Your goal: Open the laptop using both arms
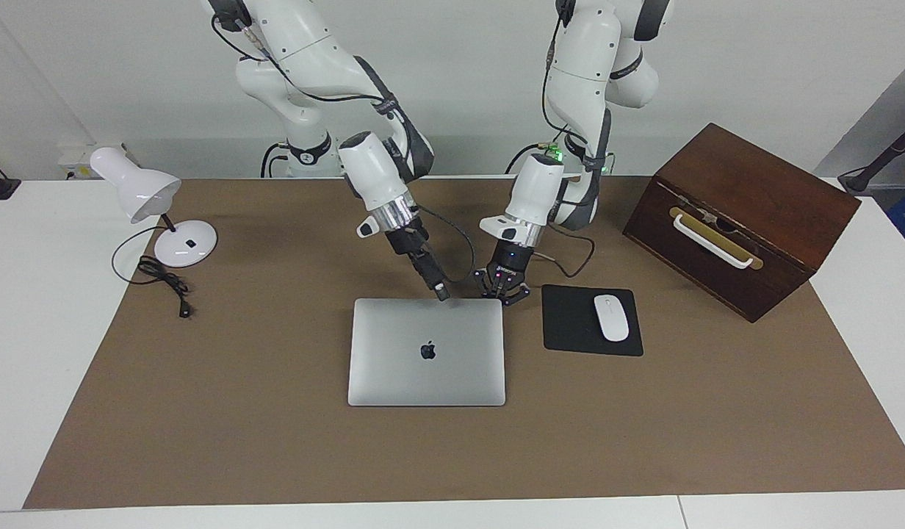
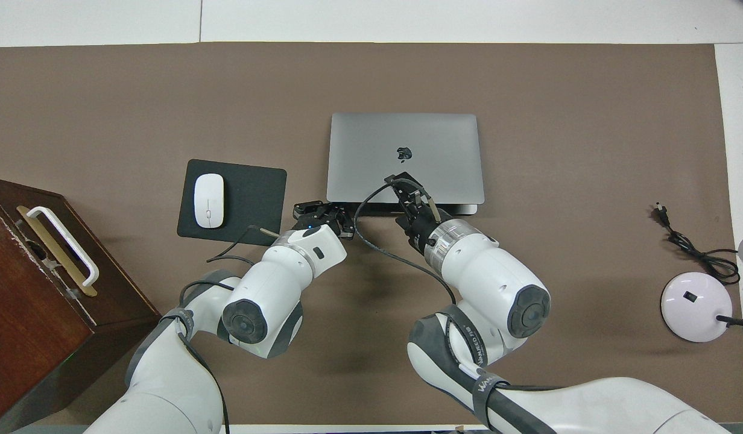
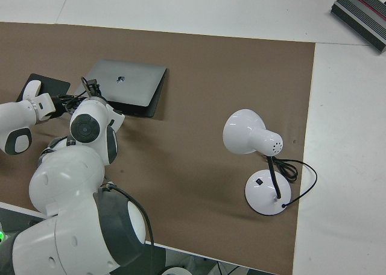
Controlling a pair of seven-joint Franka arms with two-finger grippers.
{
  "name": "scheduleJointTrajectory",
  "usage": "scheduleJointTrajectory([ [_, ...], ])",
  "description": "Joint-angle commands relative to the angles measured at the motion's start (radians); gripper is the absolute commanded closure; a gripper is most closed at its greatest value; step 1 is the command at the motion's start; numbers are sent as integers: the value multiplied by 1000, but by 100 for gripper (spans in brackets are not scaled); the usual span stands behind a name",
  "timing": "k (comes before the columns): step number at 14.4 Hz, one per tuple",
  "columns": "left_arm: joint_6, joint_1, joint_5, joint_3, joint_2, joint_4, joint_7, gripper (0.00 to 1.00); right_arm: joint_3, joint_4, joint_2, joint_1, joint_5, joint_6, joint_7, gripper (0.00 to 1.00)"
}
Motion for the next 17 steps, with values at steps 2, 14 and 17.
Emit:
scheduleJointTrajectory([
  [2, 20, 6, -12, -1, 31, 17, 47, 100, 5, 5, 10, -6, 34, 18, -38, 0],
  [14, 20, 6, -12, -1, 38, 17, 52, 100, -24, 106, 72, -20, 32, -18, -121, 0],
  [17, 20, 6, -12, -1, 39, 17, 52, 100, -30, 125, 78, -20, 32, -19, -124, 0],
])
